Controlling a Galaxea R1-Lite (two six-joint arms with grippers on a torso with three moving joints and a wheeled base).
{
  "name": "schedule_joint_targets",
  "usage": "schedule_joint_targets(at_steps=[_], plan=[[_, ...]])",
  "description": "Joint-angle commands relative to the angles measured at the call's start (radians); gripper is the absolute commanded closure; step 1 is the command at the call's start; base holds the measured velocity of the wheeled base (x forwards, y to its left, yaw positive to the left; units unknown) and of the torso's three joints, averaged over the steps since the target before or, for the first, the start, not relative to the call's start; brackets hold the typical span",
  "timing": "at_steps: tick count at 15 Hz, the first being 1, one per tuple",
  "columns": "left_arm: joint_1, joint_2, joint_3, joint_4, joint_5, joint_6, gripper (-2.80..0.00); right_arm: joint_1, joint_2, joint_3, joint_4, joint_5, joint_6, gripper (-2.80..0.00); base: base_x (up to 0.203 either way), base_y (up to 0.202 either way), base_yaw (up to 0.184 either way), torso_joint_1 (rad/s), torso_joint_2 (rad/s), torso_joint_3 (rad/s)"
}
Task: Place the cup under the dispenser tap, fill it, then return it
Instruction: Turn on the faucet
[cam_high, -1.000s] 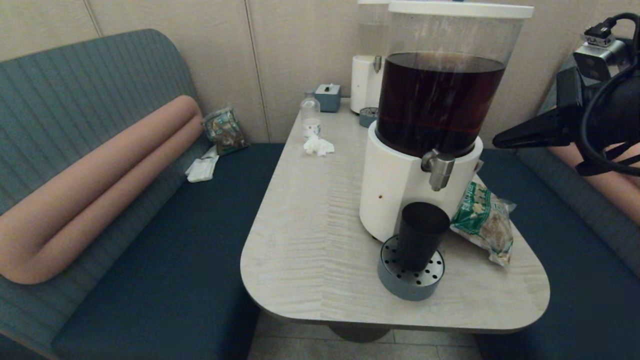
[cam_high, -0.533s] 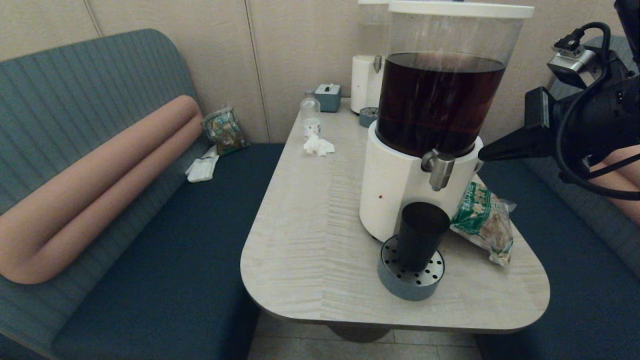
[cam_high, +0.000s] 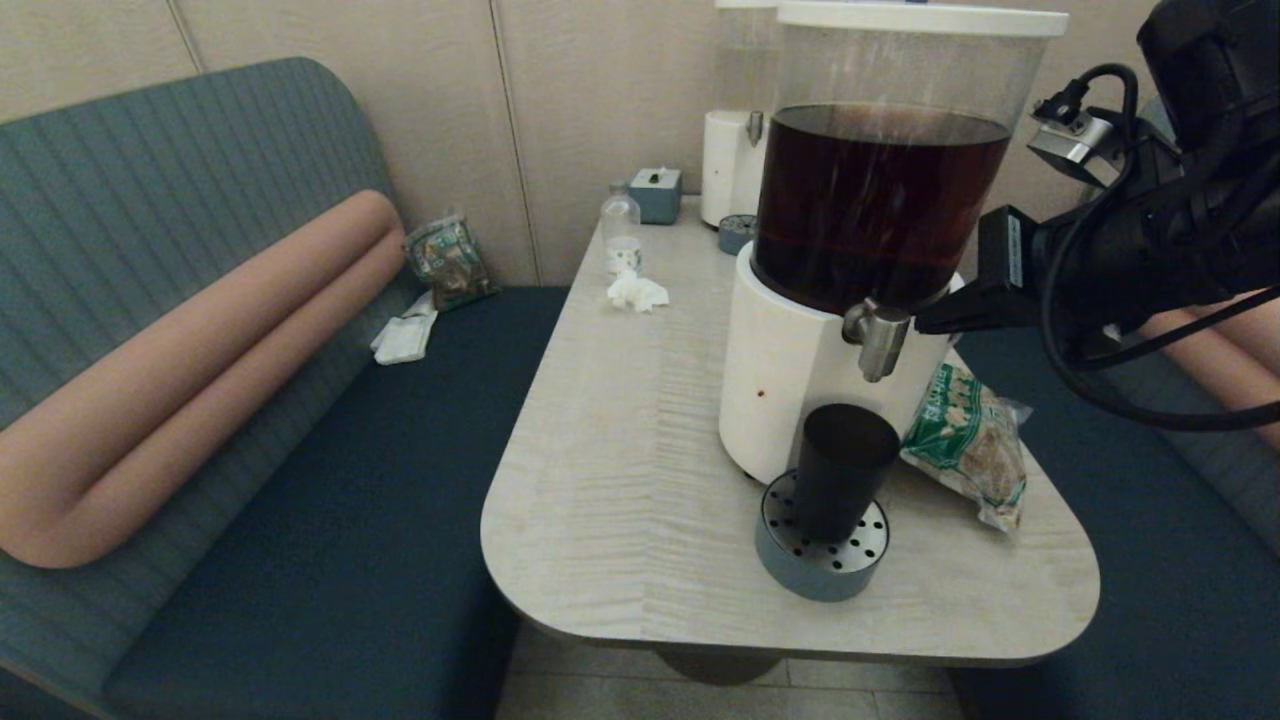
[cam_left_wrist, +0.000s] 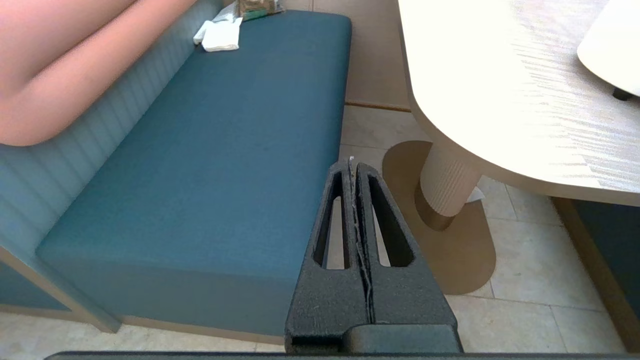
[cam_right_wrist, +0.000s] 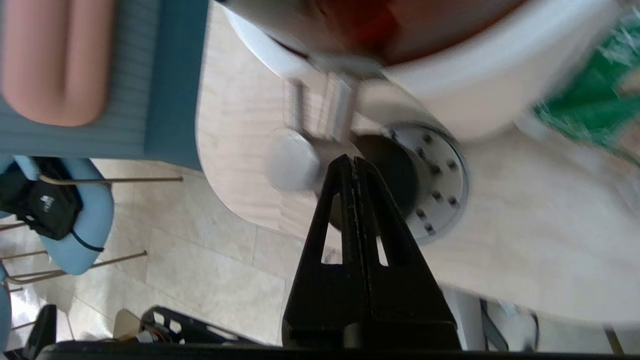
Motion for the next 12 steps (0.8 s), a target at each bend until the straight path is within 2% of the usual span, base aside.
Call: schedule_joint_targets(at_steps=[1,7,12], plan=[[0.0,0.001,0.0,0.0,0.0,-0.001,0.0,0.005,0.017,0.007,-0.026,0.002,0.003,0.0,0.0,0.0,0.0,0.0,0.0,0.0],[0.0,0.0,0.0,0.0,0.0,-0.001,0.0,0.006,0.04,0.0,-0.045,-0.011,0.0,0.0,0.0,0.0,0.0,0.0,0.0,0.0],[0.0,0.0,0.0,0.0,0.0,-0.002,0.0,0.016,0.072,0.004,-0.12,-0.073,-0.032,0.0,0.0,0.0,0.0,0.0,0.0,0.0]])
